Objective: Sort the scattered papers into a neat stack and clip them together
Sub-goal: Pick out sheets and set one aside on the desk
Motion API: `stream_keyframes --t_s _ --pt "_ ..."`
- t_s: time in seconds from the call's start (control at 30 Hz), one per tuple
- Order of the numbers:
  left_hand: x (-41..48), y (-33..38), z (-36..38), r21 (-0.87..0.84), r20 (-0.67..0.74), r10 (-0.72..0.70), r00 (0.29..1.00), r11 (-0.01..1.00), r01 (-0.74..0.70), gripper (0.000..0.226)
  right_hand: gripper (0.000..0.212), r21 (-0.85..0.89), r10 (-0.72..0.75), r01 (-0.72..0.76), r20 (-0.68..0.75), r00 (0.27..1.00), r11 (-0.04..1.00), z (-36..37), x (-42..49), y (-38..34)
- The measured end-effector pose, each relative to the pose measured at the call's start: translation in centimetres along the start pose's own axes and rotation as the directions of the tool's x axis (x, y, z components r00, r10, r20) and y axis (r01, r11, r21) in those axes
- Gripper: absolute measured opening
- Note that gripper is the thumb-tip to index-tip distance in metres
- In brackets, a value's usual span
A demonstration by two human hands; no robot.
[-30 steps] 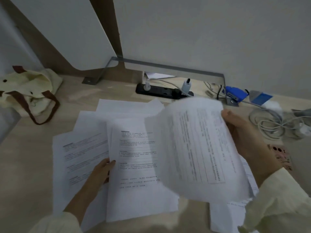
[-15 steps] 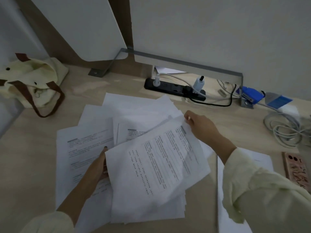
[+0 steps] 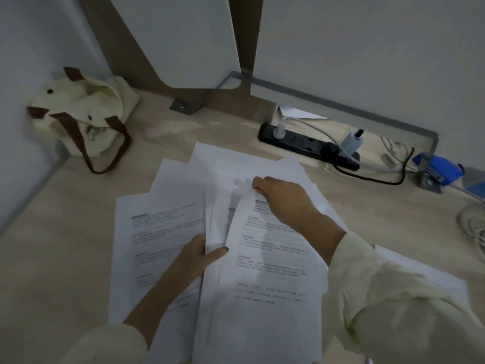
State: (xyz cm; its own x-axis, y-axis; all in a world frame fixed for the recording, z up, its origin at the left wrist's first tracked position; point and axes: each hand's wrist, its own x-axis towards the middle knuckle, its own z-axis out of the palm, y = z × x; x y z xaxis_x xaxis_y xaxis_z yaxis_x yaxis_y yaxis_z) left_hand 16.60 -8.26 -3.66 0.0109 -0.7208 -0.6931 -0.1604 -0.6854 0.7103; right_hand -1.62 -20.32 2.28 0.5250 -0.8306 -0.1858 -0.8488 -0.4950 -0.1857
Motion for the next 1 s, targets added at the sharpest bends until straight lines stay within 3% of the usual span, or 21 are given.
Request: stream_keyframes --t_s 0.1,0.2,0.27,0.37,0.43,0.53,0.63,0.73,0.87,1.0 --pt "0.1 -0.5 0.9 0.019 -0.026 0.064 0.998 0.998 -0.064 0.054 0.025 0.039 -0.005 0.008 -0.076 0.997 0.999 1.8 1.1 -2.2" --pt "0.0 -0.6 1.6 0.029 -0.067 0.123 0.990 0.992 -0.121 0.058 0.025 0.357 0.045 0.000 -0.118 0.992 0.934 2.6 1.0 -2.9" --pt "-0.2 -0.8 1.8 0.012 -0.088 0.152 0.984 0.988 -0.151 0.047 0.029 0.537 0.149 -0.047 -0.147 0.978 0.842 2.7 0.1 -2.4" --pt "-0.9 -0.9 1.3 -0.032 -0.140 0.176 0.974 0.983 -0.183 0.040 0.031 0.565 0.401 -0.268 -0.123 0.908 0.780 3.2 -2.0 0.0" --pt "-1.7 -0.7 0.4 -0.046 -0.202 0.193 0.960 0.978 -0.206 0.043 0.030 0.563 0.553 -0.421 -0.078 0.829 0.711 3.5 -3.7 1.4" --pt "-2.1 -1.1 -1.5 -0.030 -0.322 0.154 0.934 0.985 -0.172 0.039 0.027 0.683 0.668 -0.495 0.013 0.744 0.537 3.8 -5.7 1.7" --pt "-2.6 -2.5 -4.0 -0.009 -0.424 0.104 0.900 0.993 -0.119 0.030 0.025 0.796 0.638 -0.528 0.247 0.730 0.296 4.2 -6.5 -0.2" --pt "-4.0 -4.0 -6.7 -0.038 -0.512 0.044 0.858 0.996 -0.074 0.007 0.026 0.818 0.538 -0.559 0.413 0.735 0.135 5.4 -6.5 -2.8" --pt "-5.7 -6.5 -9.7 -0.053 -0.602 -0.019 0.798 0.998 -0.017 0.007 0.032 0.770 0.519 -0.603 0.435 0.736 0.210 7.0 -5.8 -5.7" --pt "-7.0 -8.3 -10.7 -0.040 -0.659 -0.041 0.751 0.999 0.019 0.028 0.029 0.732 0.492 -0.614 0.435 0.754 0.293 8.3 -5.1 -7.9"
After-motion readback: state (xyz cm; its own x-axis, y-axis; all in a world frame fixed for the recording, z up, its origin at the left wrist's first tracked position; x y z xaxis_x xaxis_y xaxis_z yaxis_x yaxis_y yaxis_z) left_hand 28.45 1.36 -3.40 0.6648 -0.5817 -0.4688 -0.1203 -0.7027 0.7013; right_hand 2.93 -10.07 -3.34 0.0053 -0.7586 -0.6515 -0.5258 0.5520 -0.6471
